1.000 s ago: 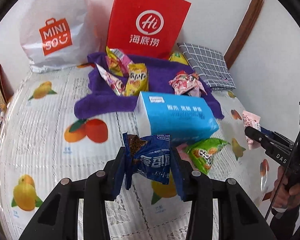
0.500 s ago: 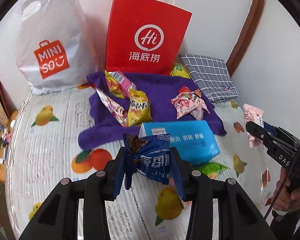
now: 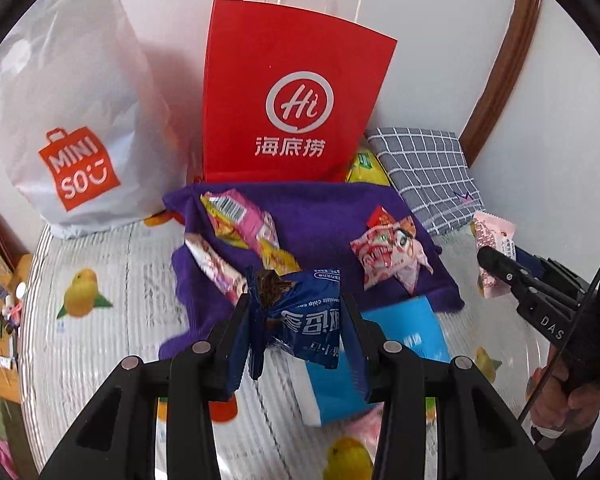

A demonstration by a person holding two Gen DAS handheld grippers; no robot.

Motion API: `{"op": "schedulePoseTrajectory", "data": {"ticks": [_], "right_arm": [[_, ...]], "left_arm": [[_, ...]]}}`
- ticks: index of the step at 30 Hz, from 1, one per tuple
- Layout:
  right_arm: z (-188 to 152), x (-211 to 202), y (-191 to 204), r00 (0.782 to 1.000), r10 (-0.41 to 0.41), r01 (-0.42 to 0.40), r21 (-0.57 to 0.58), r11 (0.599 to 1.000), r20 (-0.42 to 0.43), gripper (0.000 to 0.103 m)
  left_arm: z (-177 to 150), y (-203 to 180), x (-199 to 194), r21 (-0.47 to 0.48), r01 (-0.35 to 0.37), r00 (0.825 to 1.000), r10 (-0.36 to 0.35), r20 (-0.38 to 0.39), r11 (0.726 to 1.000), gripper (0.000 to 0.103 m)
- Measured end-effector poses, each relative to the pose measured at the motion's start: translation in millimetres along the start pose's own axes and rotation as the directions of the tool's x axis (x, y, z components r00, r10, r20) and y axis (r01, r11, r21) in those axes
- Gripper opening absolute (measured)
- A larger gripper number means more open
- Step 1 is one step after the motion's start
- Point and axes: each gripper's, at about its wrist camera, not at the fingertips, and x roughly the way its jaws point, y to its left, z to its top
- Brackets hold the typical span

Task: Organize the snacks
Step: 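Carry the blue cookie packet left and pink wrapper right over the purple towel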

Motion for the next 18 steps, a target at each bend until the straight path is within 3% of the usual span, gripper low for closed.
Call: {"op": "schedulePoseTrajectory", "data": {"ticks": [18], "right_arm": [[34.3, 56.4, -3.7, 1.000, -0.008, 0.008, 0.027, 1.000, -0.013, 0.037]], "left_arm": [[48.3, 9.1, 44.4, -0.012, 0.003, 1.000, -0.003, 0.000, 1.000, 0.040]]}}
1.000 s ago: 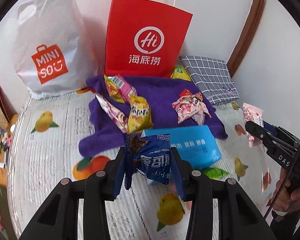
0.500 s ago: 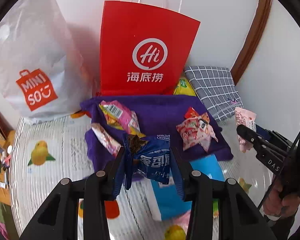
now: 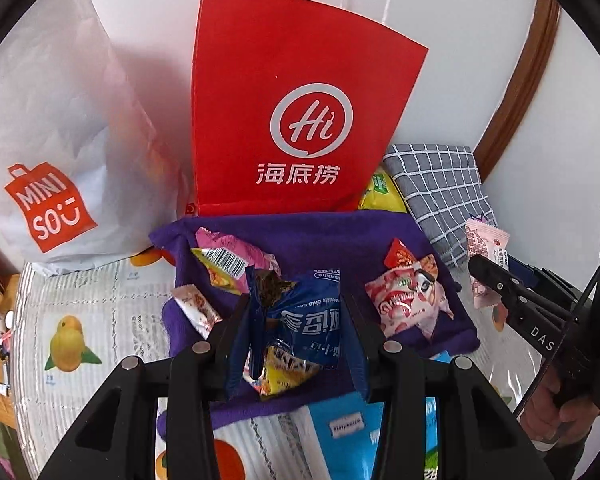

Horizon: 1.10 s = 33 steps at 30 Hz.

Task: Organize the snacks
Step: 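Carry the blue cookie packet left and pink wrapper right over the purple towel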

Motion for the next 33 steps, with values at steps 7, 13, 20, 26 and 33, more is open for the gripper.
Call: {"op": "schedulePoseTrajectory", "data": {"ticks": [7, 13, 20, 26, 33], "right_arm": [[14.7, 16.4, -4.4, 1.000, 0.004, -0.004, -0.005, 1.000, -0.006, 0.037], [25.1, 27.5, -8.2, 1.000, 0.000, 0.000, -0.001, 1.000, -0.005, 0.037], [25.8, 39.9, -12.6, 1.000, 0.011, -0.011, 0.013, 1.000, -0.006, 0.037], [20.2, 56.6, -9.9, 0.999, 0.038, -0.037, 0.005, 0.999, -0.034, 0.037], [12.1, 68.8, -0.4, 0.995, 0.072, -0.073, -0.020, 0.997, -0.066, 0.037]], "left_arm": [[12.3, -1.2, 11.0, -0.004, 0.014, 1.000, -0.014, 0.008, 1.000, 0.040], [24.0, -3.2, 19.2, 0.003, 0.013, 1.000, -0.013, 0.015, 1.000, 0.040], [23.0, 0.0, 33.1, 0.012, -0.011, 1.000, 0.011, 0.008, 1.000, 0.040], [18.4, 9.7, 46.1, 0.006, -0.027, 0.999, 0.027, -0.022, 1.000, 0.040], [16.1, 17.5, 55.6, -0.010, -0.034, 0.998, 0.034, -0.045, 0.999, 0.040]]}}
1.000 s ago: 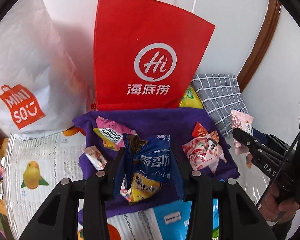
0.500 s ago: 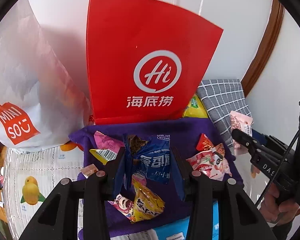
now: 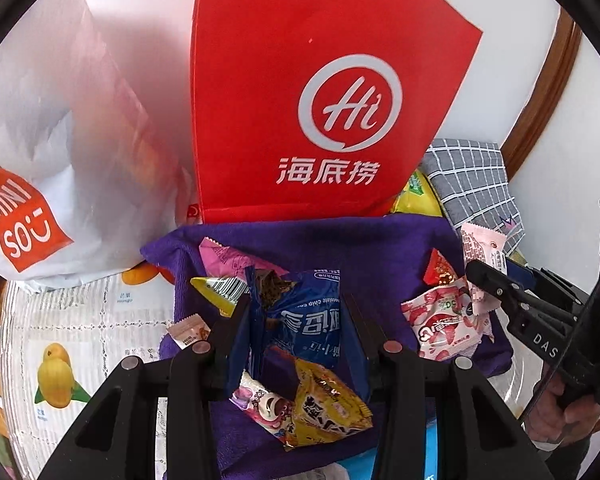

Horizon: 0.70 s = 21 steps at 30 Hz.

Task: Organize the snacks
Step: 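Carry the blue cookie packet left and pink wrapper right over the purple towel, then open the left tool onto the towel while the right tool releases the pink wrapper there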

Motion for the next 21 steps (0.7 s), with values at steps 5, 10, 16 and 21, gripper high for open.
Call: {"op": "schedulePoseTrajectory", "data": {"ticks": [5, 10, 16, 21], "right_arm": [[-6.5, 8.2, 10.2, 1.000, 0.020, -0.021, -0.040, 0.999, -0.020, 0.037], [-14.4, 20.9, 17.4, 0.997, 0.040, -0.044, -0.058, 0.997, -0.061, 0.037], [-21.2, 34.4, 18.7, 0.994, 0.036, -0.044, -0.073, 0.996, -0.101, 0.037], [-21.2, 36.5, 17.1, 0.994, 0.009, -0.018, -0.085, 0.996, -0.107, 0.037]], "left_arm": [[-2.2, 1.2, 7.0, 0.000, -0.009, 1.000, 0.009, -0.022, 1.000, 0.040], [-3.5, 3.1, 14.9, -0.008, -0.010, 0.999, 0.010, -0.044, 1.000, 0.040], [-3.2, 0.8, 20.1, -0.004, -0.003, 0.999, 0.003, -0.053, 1.000, 0.040], [-4.3, -6.5, 21.3, 0.013, 0.021, 0.998, -0.020, -0.052, 1.000, 0.040]]}}
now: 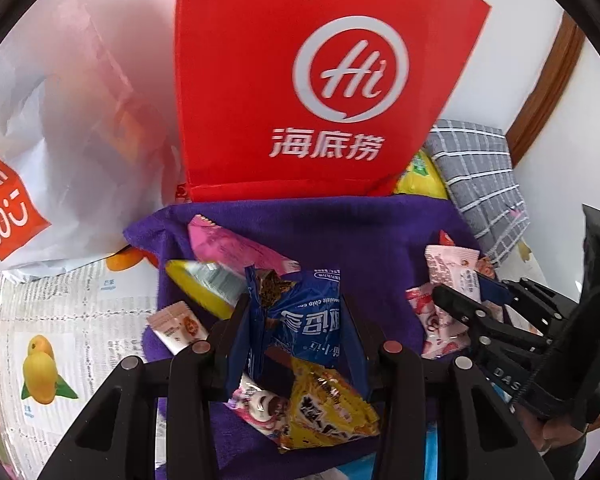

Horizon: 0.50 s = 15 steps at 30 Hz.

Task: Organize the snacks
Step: 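Open the left tool onto the towel while the right tool releases the pink wrapper there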

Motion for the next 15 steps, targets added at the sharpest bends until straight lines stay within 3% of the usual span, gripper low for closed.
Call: {"op": "schedulePoseTrajectory", "data": {"ticks": [15], "right_arm": [[1.0, -0.2, -2.2, 0.999, -0.039, 0.039, -0.016, 0.999, -0.021, 0.040]], "left_arm": [[0.3, -1.6, 7.8, -0.011, 0.002, 0.999, -0.002, -0.034, 1.000, 0.043]]}}
